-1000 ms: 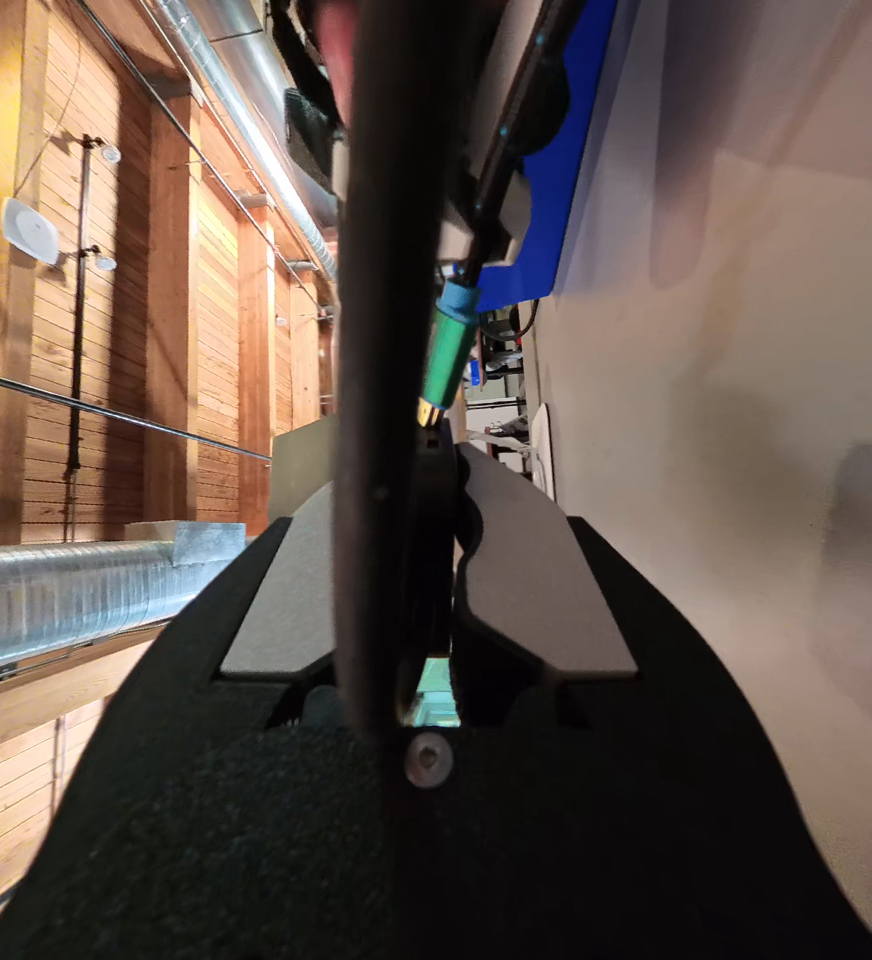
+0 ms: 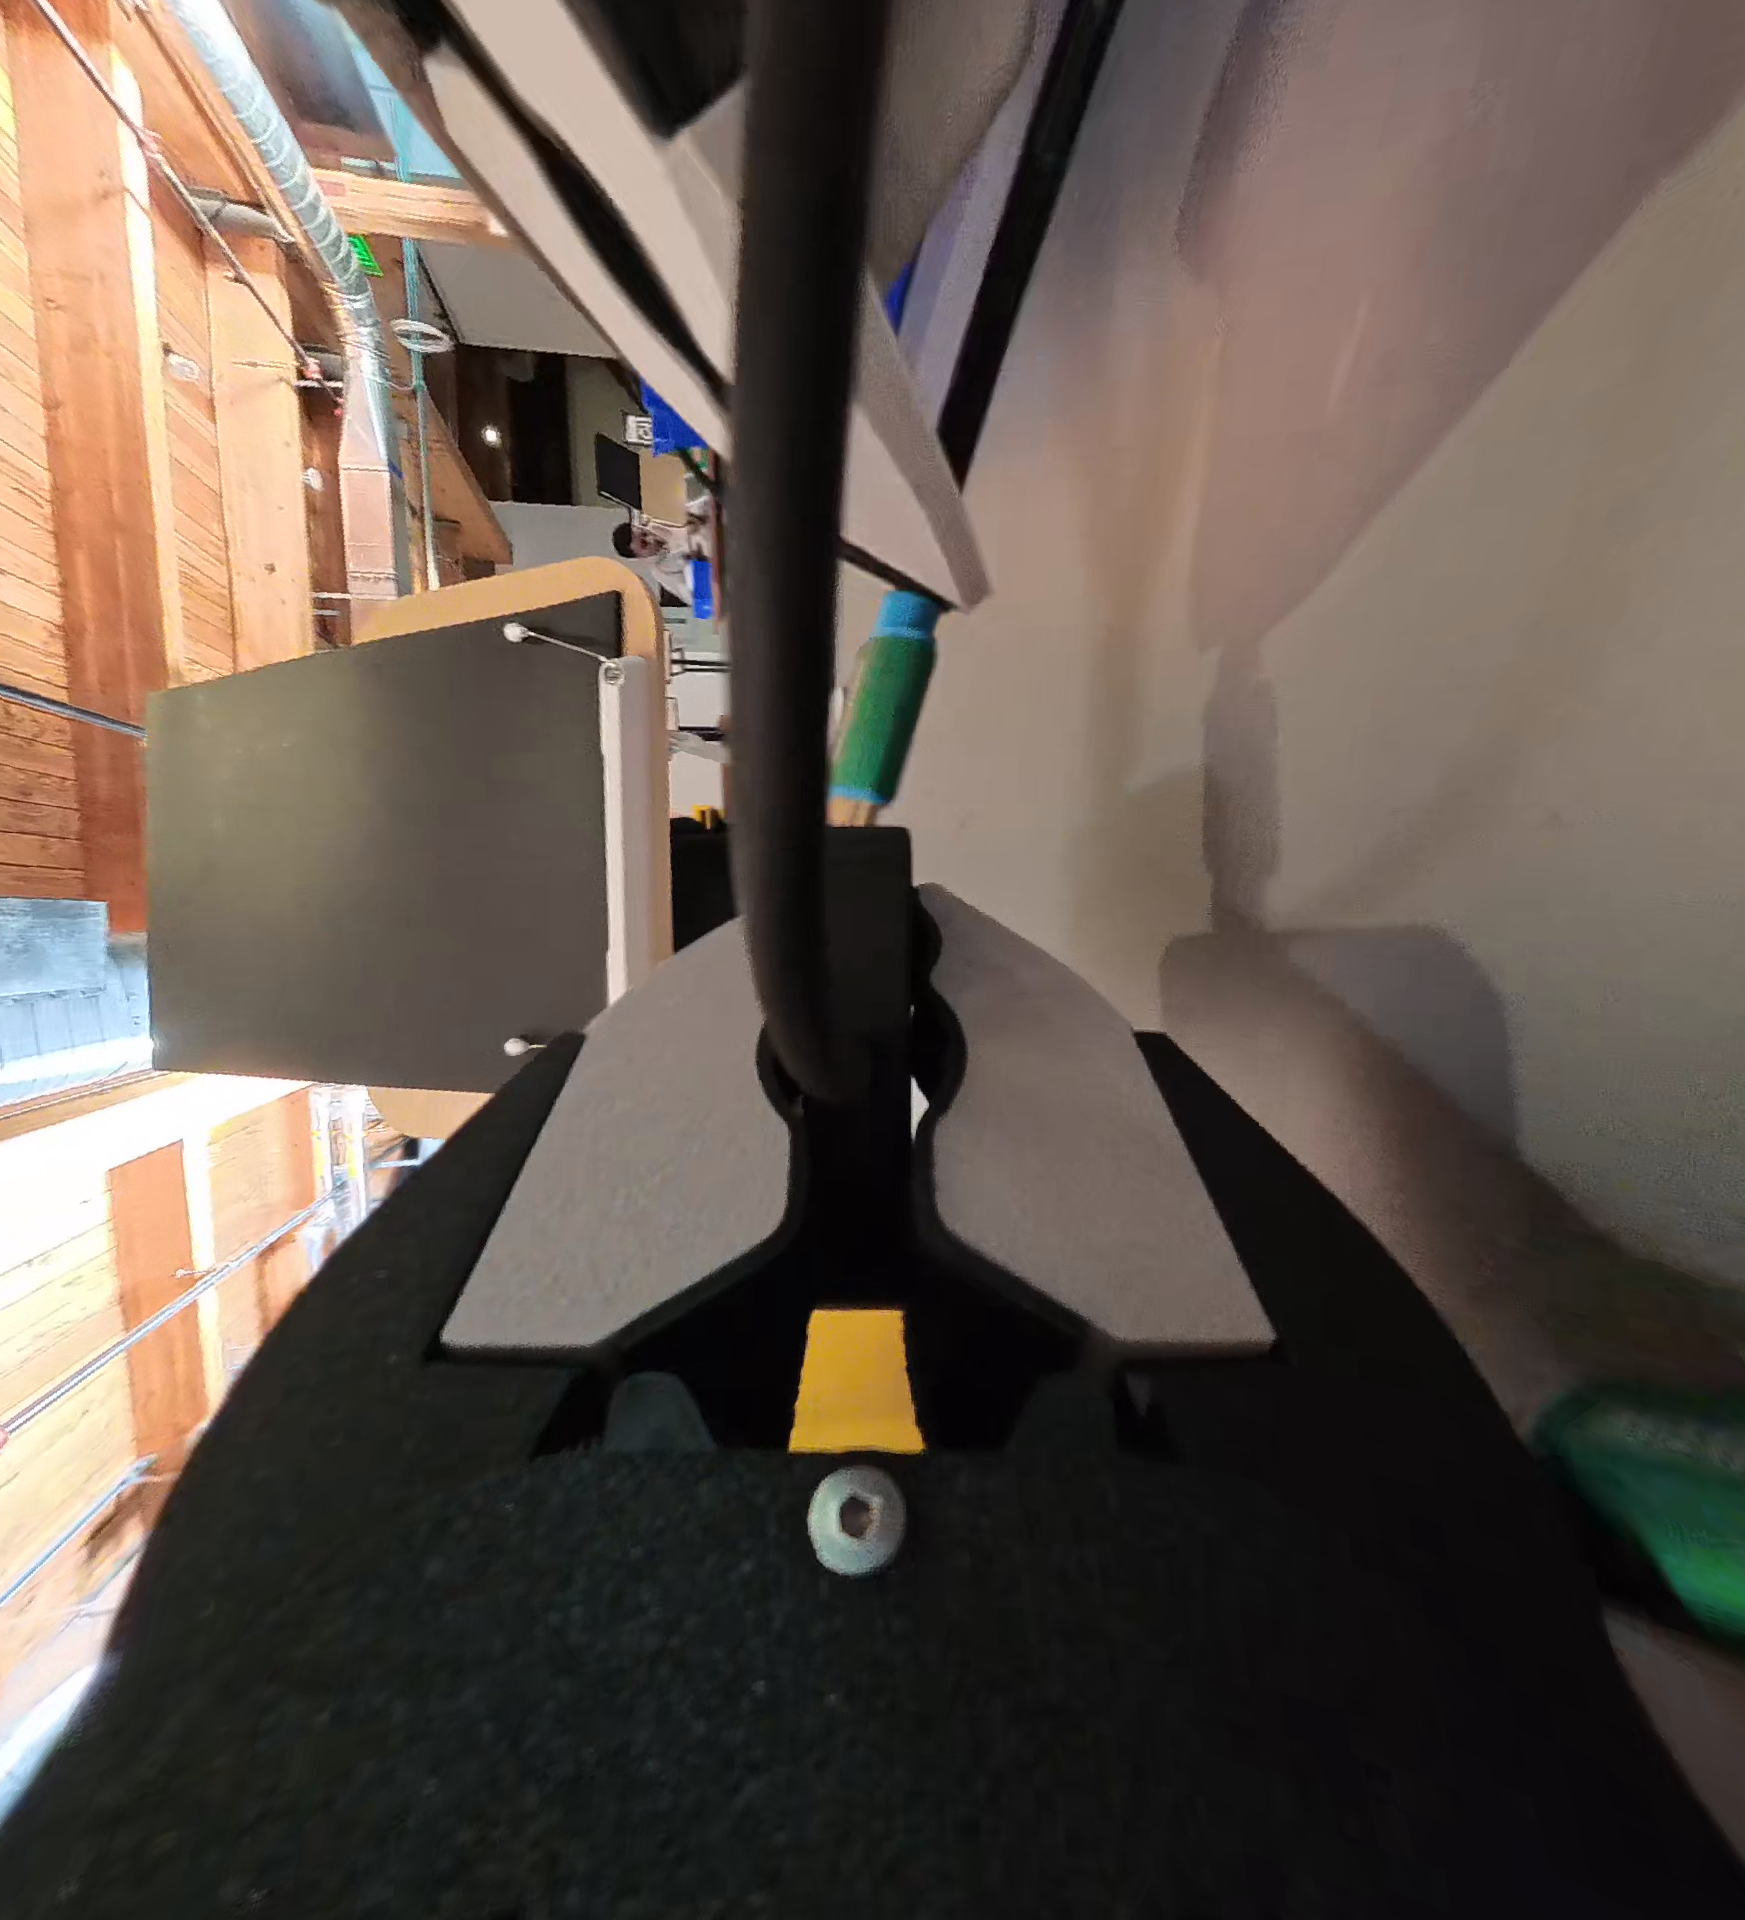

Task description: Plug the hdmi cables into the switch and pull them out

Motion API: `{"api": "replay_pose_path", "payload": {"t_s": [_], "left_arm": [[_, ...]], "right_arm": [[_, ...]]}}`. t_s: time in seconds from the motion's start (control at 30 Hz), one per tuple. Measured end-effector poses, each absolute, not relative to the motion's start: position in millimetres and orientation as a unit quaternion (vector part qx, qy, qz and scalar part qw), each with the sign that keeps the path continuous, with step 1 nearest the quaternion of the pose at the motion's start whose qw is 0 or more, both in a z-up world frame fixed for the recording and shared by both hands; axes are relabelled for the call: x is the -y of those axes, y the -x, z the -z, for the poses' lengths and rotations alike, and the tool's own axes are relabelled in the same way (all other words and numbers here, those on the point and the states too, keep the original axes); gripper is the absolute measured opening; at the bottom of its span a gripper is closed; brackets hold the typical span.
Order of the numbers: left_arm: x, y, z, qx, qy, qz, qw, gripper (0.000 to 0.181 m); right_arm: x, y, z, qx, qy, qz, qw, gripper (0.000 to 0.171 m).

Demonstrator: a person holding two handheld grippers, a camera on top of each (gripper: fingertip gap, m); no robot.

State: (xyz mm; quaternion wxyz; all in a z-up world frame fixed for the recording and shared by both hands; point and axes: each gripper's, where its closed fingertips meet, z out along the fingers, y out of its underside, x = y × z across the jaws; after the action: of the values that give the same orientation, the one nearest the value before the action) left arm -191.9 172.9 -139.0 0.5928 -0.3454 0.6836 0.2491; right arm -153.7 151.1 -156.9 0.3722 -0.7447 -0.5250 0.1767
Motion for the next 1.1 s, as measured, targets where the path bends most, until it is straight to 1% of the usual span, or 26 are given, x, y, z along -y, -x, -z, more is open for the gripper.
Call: {"api": "replay_pose_path", "payload": {"t_s": [0.07,0.23,0.33,0.6,0.83,1.1], "left_arm": [[-171.3,190.8,136.0,-0.683,0.338,-0.244,0.6,0.014],[-158.8,186.1,119.4,-0.673,0.275,-0.247,0.64,0.014],[-149.9,184.2,116.3,-0.684,0.237,-0.227,0.651,0.014],[-148.6,188.0,112.1,-0.684,0.23,-0.209,0.66,0.014],[-148.7,186.1,115.8,-0.688,0.235,-0.206,0.655,0.014],[-148.3,182.3,123.6,-0.698,0.233,-0.22,0.64,0.014]], "right_arm": [[-153.2,151.2,148.5,0.512,0.747,-0.187,0.38,0.005],[-139.0,150.6,154.0,0.518,0.761,-0.216,0.325,0.005],[-131.6,152.6,150.5,0.523,0.758,-0.234,0.311,0.005],[-119.7,156.4,135.2,0.508,0.761,-0.284,0.285,0.005],[-119.1,155.5,136.4,0.513,0.765,-0.272,0.28,0.005],[-122.6,150.0,144.8,0.513,0.786,-0.227,0.258,0.005]]}}
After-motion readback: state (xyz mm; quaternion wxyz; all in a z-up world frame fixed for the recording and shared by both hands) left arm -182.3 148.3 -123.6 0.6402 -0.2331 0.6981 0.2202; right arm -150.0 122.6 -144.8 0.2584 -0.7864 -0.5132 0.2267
